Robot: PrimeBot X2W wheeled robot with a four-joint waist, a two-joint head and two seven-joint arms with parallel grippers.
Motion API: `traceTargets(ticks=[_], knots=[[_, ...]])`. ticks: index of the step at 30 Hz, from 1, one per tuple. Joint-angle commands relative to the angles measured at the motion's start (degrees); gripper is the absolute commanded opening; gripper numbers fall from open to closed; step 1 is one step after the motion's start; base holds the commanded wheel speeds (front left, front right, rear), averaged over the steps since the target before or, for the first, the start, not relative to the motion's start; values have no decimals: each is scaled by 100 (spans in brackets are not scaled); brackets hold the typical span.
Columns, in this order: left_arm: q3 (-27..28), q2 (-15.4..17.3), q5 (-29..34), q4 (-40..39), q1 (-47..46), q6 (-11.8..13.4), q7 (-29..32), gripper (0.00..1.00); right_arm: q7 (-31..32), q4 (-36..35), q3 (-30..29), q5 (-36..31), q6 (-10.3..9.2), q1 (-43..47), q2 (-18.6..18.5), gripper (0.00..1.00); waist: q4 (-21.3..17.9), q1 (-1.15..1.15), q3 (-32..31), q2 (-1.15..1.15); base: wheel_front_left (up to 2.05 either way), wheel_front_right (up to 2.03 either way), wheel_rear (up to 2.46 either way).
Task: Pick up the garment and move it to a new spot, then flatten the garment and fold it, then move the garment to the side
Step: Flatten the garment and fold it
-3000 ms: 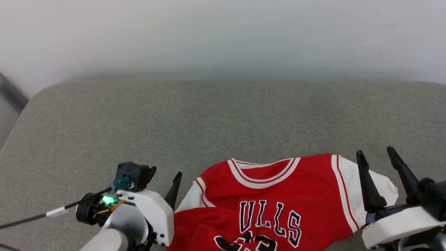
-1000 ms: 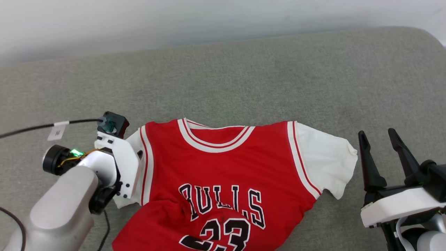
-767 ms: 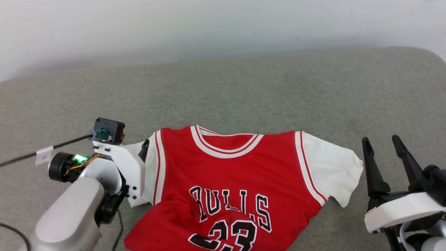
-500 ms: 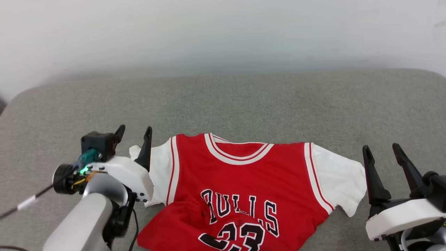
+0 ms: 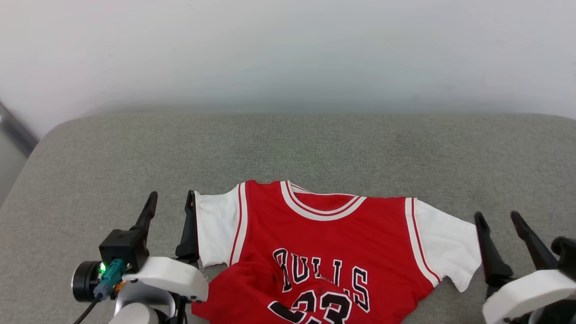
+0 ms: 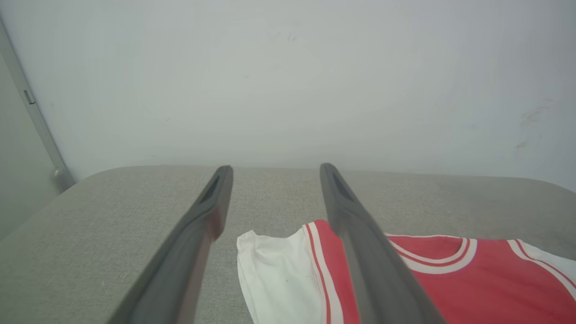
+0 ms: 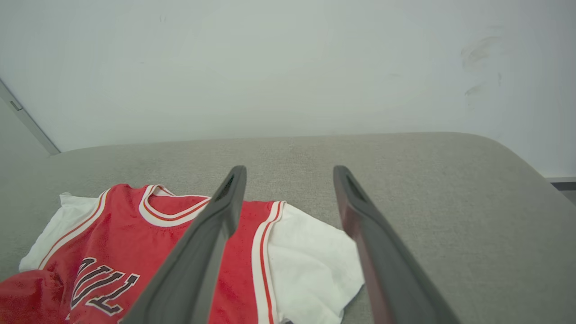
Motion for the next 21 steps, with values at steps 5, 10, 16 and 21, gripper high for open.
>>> traceTargets(ticks=[5,10,16,21], knots=[[-39,26,60,-255,239,139,-6,100,968,463,-703,417,-4,-33,-159,100,112,1,60,0,0,0,0],[-111,2,135,-433,123,146,9,100,2319,992,-1239,891,-3,-547,-648,100,266,1,322,0,0,0,0],[-95,-100,222,-522,-146,102,-45,100,3963,1394,-1393,1089,-3,-1320,-1054,100,467,1,853,0,0,0,0],[-89,-200,300,-540,-361,21,-87,100,4695,1574,-1423,1059,-3,-1707,-1079,100,611,1,1189,0,0,0,0]])
